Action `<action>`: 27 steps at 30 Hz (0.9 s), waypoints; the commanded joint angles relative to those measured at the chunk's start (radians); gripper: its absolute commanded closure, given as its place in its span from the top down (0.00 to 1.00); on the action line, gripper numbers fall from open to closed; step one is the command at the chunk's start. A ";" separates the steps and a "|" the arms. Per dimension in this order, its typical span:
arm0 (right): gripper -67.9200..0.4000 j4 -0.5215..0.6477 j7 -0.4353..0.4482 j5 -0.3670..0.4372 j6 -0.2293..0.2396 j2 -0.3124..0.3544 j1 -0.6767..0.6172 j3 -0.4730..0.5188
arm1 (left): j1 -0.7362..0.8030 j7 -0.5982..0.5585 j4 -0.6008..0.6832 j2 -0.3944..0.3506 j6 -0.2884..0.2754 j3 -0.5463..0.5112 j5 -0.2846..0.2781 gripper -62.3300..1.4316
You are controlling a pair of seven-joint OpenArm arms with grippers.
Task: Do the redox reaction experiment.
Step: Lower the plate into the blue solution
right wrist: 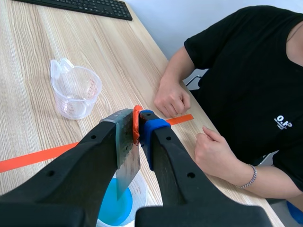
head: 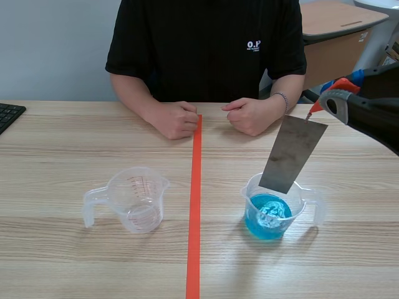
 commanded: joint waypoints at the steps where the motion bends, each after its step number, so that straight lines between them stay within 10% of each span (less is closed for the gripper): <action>1: 0.03 0.006 0.015 0.014 0.006 0.015 0.004 0.012 | 0.000 0.005 0.021 0.004 0.001 0.004 -0.003 0.09; 27: 0.03 -0.139 0.099 -0.089 0.006 0.004 0.092 -0.110 | 0.000 0.035 0.019 0.006 0.000 0.003 -0.003 0.09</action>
